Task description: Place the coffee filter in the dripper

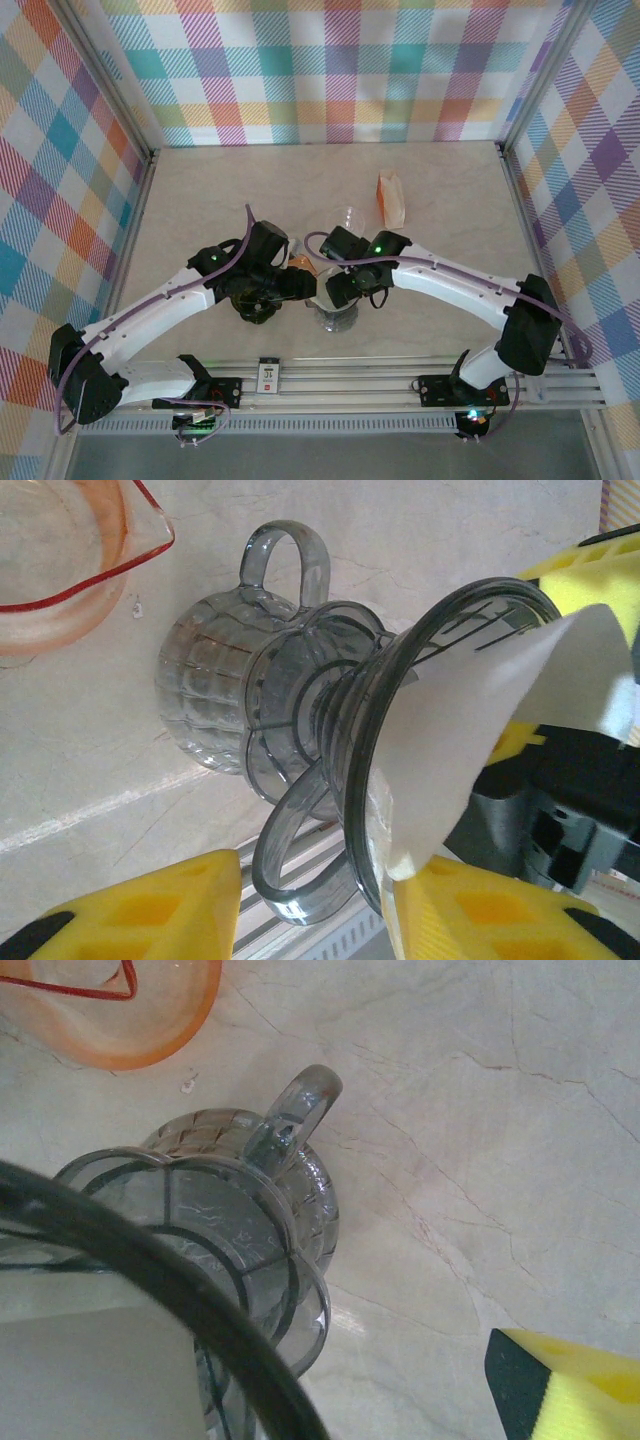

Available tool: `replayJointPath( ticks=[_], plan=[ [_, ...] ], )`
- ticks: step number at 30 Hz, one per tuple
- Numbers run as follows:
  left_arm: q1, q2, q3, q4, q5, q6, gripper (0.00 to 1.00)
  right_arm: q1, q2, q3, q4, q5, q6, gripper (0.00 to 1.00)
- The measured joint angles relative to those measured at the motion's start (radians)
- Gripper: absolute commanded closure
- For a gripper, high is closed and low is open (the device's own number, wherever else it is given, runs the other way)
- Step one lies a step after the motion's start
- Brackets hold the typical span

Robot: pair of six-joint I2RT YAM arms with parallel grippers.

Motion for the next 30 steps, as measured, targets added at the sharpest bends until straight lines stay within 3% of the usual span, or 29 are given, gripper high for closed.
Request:
replayJointPath(
  ticks=[10, 19, 30],
  plan=[
    [0.0, 0.003, -0.007, 0.008, 0.0, -0.008, 0.52, -0.001, 0.013, -0.045, 0.051, 0.007, 0.004, 0.14],
    [0.0, -0.036, -0.02, 0.09, -0.005, -0.052, 0.37, -0.001, 0.013, -0.059, 0.068, 0.014, 0.019, 0.14],
    [0.0, 0.017, -0.025, 0.094, -0.035, -0.056, 0.59, -0.001, 0.013, -0.061, 0.069, 0.015, 0.027, 0.14]
  ],
)
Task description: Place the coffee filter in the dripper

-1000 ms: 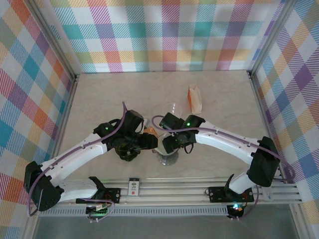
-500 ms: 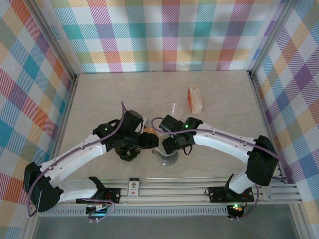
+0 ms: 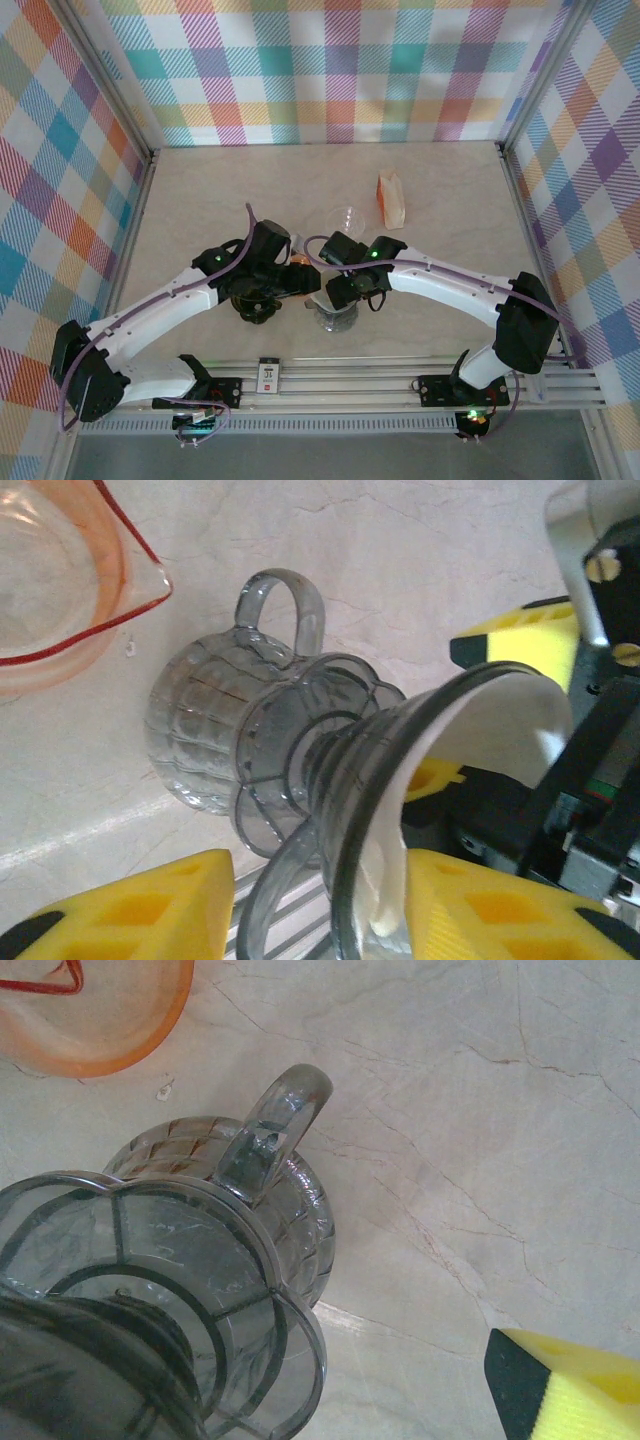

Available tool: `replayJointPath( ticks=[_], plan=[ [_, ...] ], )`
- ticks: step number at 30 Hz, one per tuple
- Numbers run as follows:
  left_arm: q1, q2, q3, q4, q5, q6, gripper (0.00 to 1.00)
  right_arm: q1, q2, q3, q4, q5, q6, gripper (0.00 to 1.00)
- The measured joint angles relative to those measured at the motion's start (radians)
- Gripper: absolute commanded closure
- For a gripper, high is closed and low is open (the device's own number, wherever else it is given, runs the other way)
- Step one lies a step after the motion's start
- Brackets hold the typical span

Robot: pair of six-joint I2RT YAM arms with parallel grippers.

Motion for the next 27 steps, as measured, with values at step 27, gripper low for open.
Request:
replayJointPath(
  ticks=[27],
  plan=[
    [-0.002, 0.009, 0.0, 0.027, 0.016, 0.003, 0.9, -0.001, -0.001, -0.005, 0.011, 0.003, 0.012, 0.14]
  ],
)
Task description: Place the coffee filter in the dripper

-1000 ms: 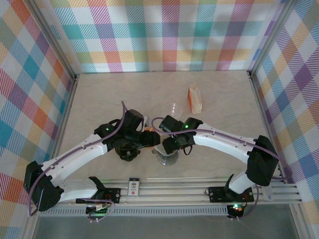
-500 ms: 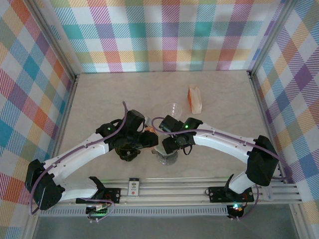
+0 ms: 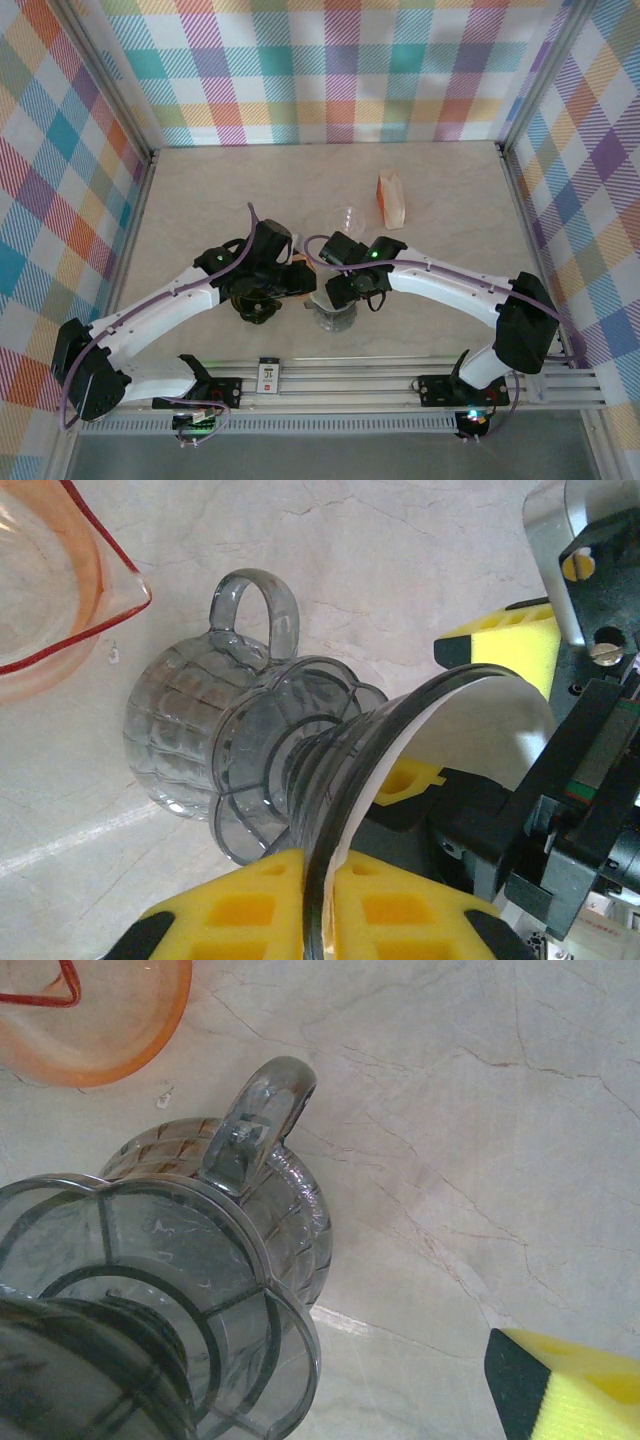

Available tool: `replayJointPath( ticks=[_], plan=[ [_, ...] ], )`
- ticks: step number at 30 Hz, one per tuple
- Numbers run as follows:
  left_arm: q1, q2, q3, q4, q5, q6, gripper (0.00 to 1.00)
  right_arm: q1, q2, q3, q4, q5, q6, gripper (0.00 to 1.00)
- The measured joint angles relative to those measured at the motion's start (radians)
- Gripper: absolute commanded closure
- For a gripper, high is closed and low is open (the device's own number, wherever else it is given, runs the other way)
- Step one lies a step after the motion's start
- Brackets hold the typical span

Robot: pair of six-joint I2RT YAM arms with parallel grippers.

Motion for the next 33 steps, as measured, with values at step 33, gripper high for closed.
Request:
replayJointPath(
  ticks=[33],
  plan=[
    [0.0, 0.0, 0.0, -0.017, -0.007, 0.0, 0.79, -0.009, -0.002, -0.006, 0.005, -0.015, 0.014, 0.13]
  ],
)
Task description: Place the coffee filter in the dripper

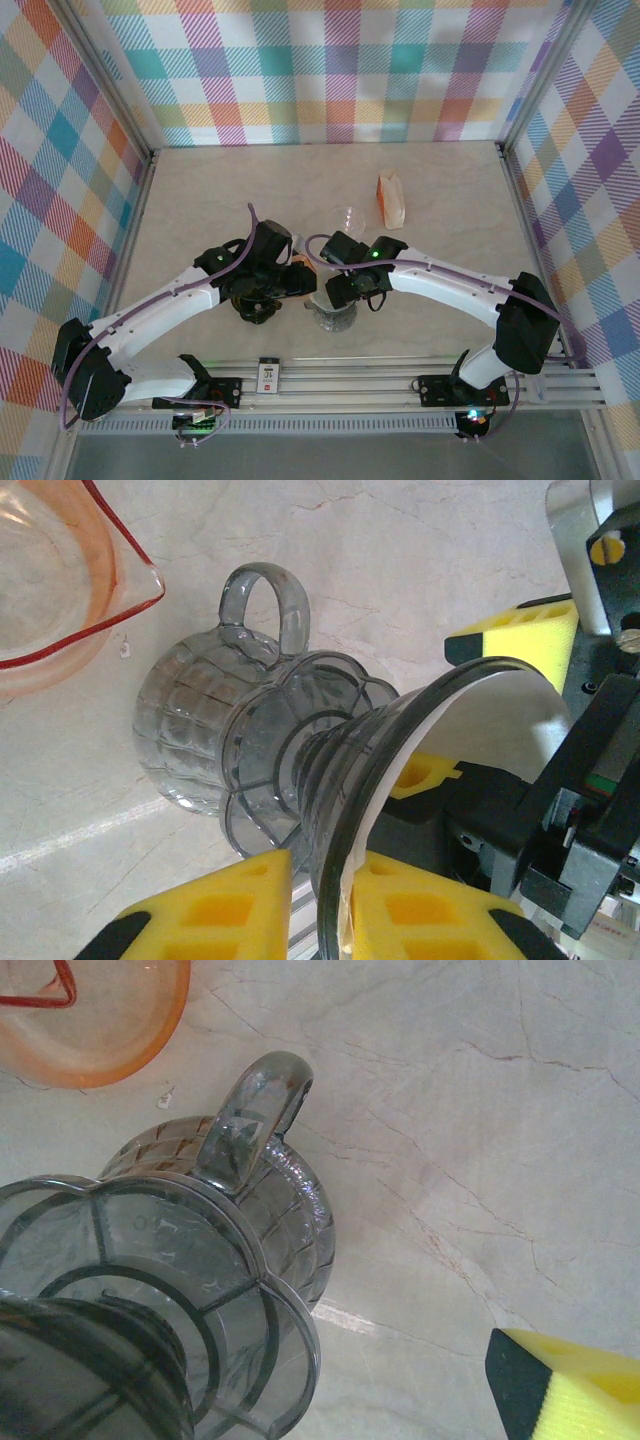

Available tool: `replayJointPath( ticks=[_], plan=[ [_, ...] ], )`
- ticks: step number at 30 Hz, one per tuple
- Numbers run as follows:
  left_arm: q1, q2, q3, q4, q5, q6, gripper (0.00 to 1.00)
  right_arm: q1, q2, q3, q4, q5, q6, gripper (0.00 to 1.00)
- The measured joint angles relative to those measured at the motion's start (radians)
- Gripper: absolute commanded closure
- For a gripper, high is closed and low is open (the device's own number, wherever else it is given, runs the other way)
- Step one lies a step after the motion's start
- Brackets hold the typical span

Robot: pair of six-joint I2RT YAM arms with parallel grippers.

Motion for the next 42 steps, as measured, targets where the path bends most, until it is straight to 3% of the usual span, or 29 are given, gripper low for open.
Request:
replayJointPath(
  ticks=[9, 15, 33, 42],
  plan=[
    [0.0, 0.0, 0.0, 0.0, 0.0, 0.0, 0.79, -0.002, -0.011, 0.0, 0.001, -0.006, -0.001, 0.13],
    [0.0, 0.001, 0.0, -0.003, -0.001, 0.0, 0.78, -0.002, -0.098, 0.0, 0.005, -0.011, -0.002, 0.12],
    [0.0, 0.0, 0.001, -0.025, -0.031, -0.002, 0.49, -0.002, -0.209, 0.026, 0.002, -0.003, -0.001, 0.12],
    [0.0, -0.037, 0.002, -0.035, -0.059, -0.005, 0.41, -0.002, -0.25, 0.038, -0.011, 0.016, -0.001, 0.12]
  ],
)
